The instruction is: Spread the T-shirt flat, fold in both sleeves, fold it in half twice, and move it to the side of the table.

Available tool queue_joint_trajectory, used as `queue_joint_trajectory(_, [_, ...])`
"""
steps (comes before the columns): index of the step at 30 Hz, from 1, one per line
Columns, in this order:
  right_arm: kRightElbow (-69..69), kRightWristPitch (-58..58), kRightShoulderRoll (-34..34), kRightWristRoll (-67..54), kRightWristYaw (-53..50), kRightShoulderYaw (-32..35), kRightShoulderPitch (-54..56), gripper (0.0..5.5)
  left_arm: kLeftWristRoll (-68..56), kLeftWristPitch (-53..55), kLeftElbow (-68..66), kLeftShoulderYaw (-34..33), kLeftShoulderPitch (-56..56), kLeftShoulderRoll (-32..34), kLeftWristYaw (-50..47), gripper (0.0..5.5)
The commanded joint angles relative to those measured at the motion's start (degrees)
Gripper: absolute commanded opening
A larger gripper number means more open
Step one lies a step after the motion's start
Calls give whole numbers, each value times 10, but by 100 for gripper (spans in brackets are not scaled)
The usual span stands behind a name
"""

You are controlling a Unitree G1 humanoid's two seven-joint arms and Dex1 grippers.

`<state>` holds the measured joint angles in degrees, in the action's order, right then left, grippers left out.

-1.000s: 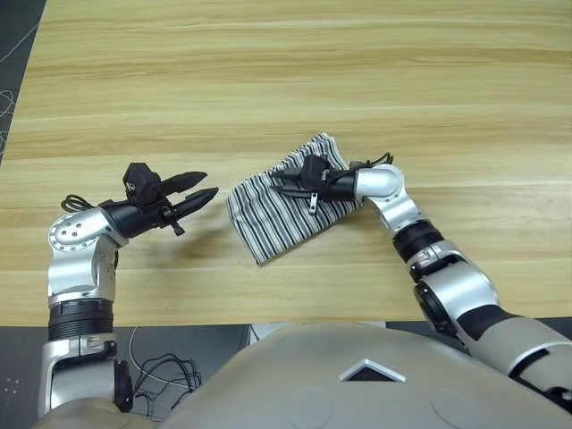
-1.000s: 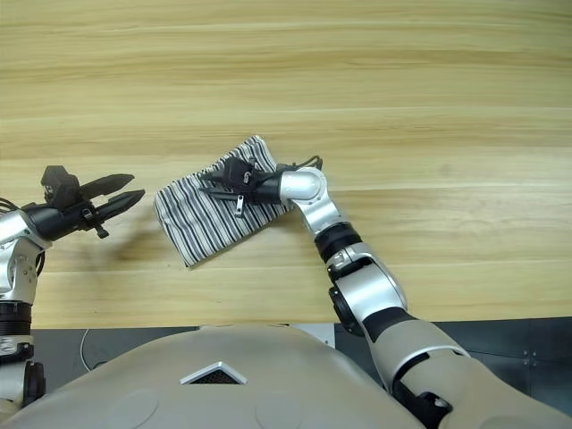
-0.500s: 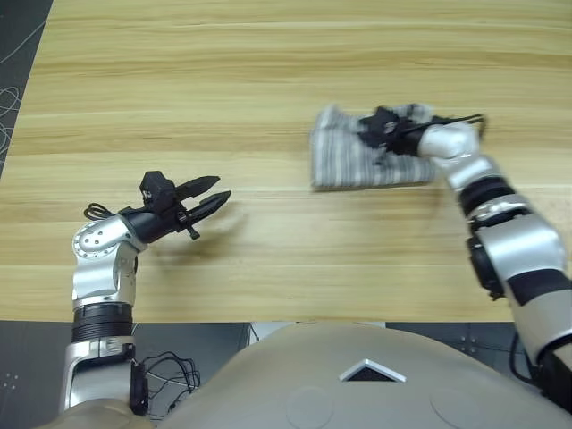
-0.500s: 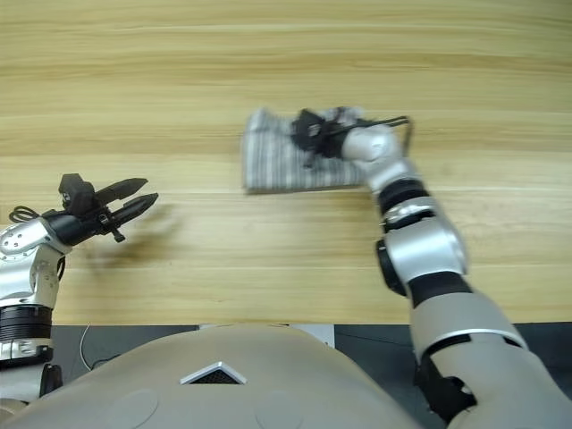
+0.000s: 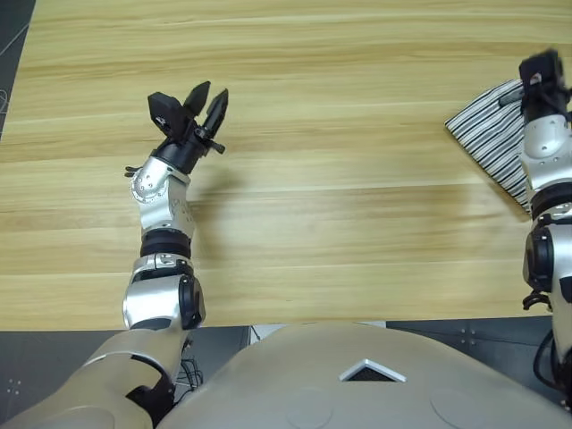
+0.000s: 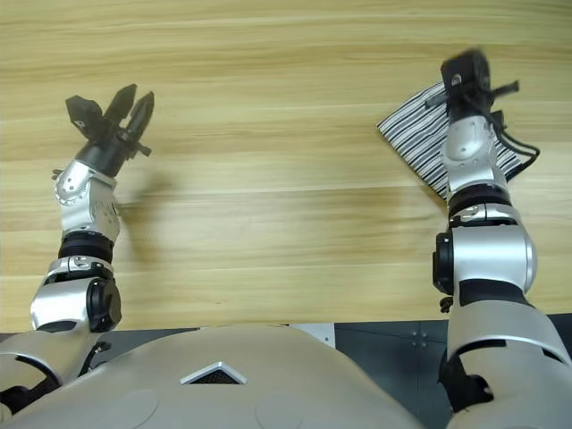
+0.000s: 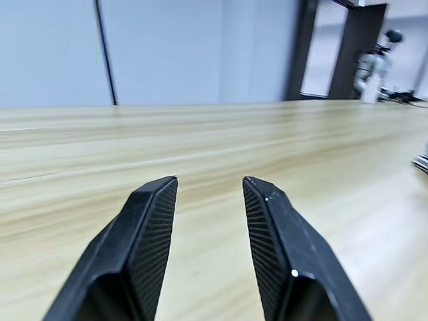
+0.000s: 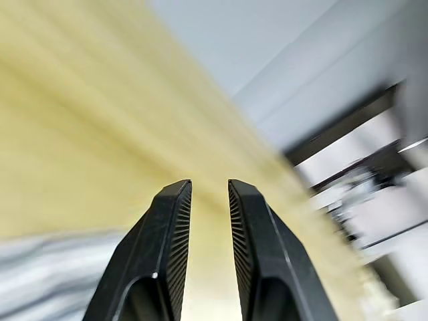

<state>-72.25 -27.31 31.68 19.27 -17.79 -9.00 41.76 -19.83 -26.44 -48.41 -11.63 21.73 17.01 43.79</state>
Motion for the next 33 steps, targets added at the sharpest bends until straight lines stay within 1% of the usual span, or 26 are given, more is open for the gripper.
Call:
queue_joint_trajectory(1, [214,-16,-71,228,-279,-132,-14,100,41,-121,-62,-27,53,-23,-119,183])
queue_joint_trajectory(2, [188,-47,-131,233,-255,-169,-26,100,33,-122,-86,-34,60,-34,-133,183])
queue_joint_trajectory(3, [114,-63,-203,227,-176,-195,-44,100,29,-107,-127,-40,66,-42,-157,183])
queue_joint_trajectory(4, [60,-81,-251,198,-94,-194,-62,100,72,-110,-155,-19,71,-38,-216,183])
queue_joint_trajectory(5, [35,-117,-261,182,-66,-193,-67,100,83,-129,-171,-18,74,-41,-237,183])
queue_joint_trajectory(6, [21,-143,-258,164,-45,-179,-68,100,91,-125,-188,-17,82,-40,-259,183])
queue_joint_trajectory(7, [8,-152,-257,103,8,-128,-67,100,109,-115,-205,-13,92,-36,-302,183])
queue_joint_trajectory(9, [-9,-148,-269,-28,125,-20,-67,100,116,-73,-233,-20,108,-32,-354,183])
queue_joint_trajectory(10, [-12,-143,-275,-71,167,15,-68,100,122,-55,-241,-19,112,-30,-371,183])
queue_joint_trajectory(13, [-12,-158,-271,-92,207,32,-68,100,91,-46,-239,-45,113,-47,-344,183])
queue_joint_trajectory(15, [-10,-144,-287,-162,275,89,-64,100,106,-62,-234,-38,111,-48,-348,183])
queue_joint_trajectory(17, [-9,-134,-291,-192,322,114,-62,100,122,-79,-230,-26,110,-52,-342,183])
queue_joint_trajectory(19, [-6,-149,-286,-170,339,97,-67,100,144,-94,-226,-9,111,-55,-343,183])
queue_joint_trajectory(21, [-1,-170,-279,-125,339,61,-76,100,154,-112,-218,0,108,-62,-346,183])
queue_joint_trajectory(23, [2,-165,-281,-100,339,38,-92,100,126,-119,-202,-20,97,-74,-338,183])
queue_joint_trajectory(24, [2,-157,-283,-94,338,33,-97,100,125,-132,-193,-17,89,-77,-328,183])
queue_joint_trajectory(25, [1,-146,-287,-94,338,32,-102,100,133,-152,-183,-12,80,-78,-330,183])
queue_joint_trajectory(27, [4,-118,-300,-128,338,60,-110,100,145,-178,-175,-12,71,-79,-357,183])
queue_joint_trajectory(29, [10,-112,-306,-148,311,82,-121,100,143,-164,-180,-18,70,-78,-375,183])
queue_joint_trajectory(30, [12,-106,-305,-142,296,81,-127,100,144,-158,-182,-16,69,-76,-374,183])
queue_joint_trajectory(32, [19,-117,-302,-136,314,72,-141,100,138,-169,-173,-17,65,-78,-362,183])
queue_joint_trajectory(33, [27,-126,-301,-137,326,70,-146,100,134,-184,-162,-14,58,-80,-340,183])
